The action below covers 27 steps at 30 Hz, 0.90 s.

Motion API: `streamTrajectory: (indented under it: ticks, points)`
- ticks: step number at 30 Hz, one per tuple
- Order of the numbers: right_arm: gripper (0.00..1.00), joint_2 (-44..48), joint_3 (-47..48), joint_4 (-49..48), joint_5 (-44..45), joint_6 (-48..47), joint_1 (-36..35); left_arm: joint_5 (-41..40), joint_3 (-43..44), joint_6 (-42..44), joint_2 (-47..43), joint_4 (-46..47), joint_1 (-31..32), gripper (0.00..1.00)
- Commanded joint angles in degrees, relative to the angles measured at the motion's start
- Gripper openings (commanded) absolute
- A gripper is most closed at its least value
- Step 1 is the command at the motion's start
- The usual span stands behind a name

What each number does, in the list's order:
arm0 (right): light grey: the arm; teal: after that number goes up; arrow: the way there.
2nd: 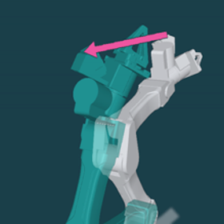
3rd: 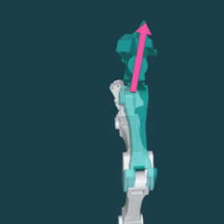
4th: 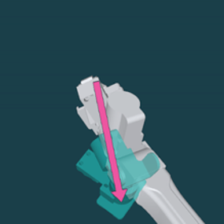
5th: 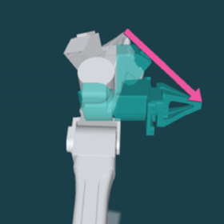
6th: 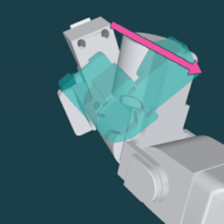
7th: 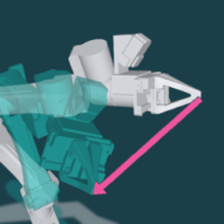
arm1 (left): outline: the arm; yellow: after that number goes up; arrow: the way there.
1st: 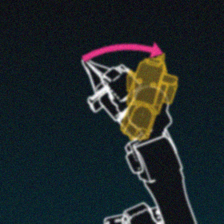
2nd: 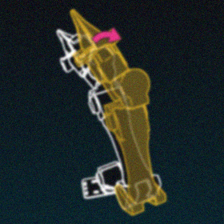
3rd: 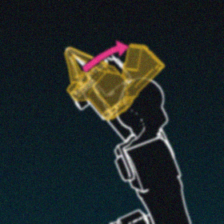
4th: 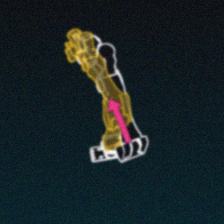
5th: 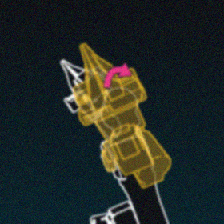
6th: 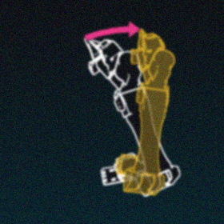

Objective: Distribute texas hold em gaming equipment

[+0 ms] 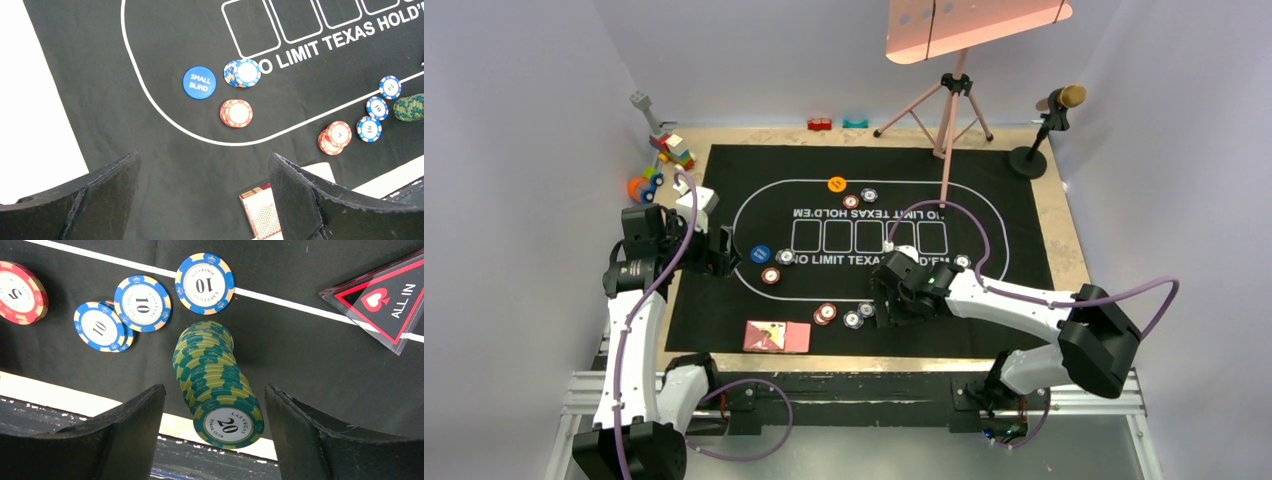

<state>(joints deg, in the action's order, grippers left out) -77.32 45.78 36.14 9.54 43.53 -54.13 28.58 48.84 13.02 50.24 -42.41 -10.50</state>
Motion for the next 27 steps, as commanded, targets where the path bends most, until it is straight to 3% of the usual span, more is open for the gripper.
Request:
streamTrajectory:
  ticks: [1, 9, 16, 27]
  points:
    - [0.73, -0.23, 1.39, -1.82, 2.11, 0.94, -0.29, 1.30, -0.32, 0.44, -0.46, 2.04, -0.53, 1.00]
    - [0.57, -0.33, 2.37, -1.69, 2.97, 0.37, -0.36, 1.30, -0.38, 0.48, -0.57, 1.98, -0.56, 1.00]
    - [0.29, 0.26, 2.46, -1.45, 3.34, 0.33, -0.36, 1.30, -0.41, 0.51, -0.62, 2.03, -0.54, 1.00]
    - [0.08, 3.13, 6.62, 2.08, 5.27, -0.96, -0.45, 1.39, -0.41, 0.52, -0.83, 1.99, -0.49, 1.00]
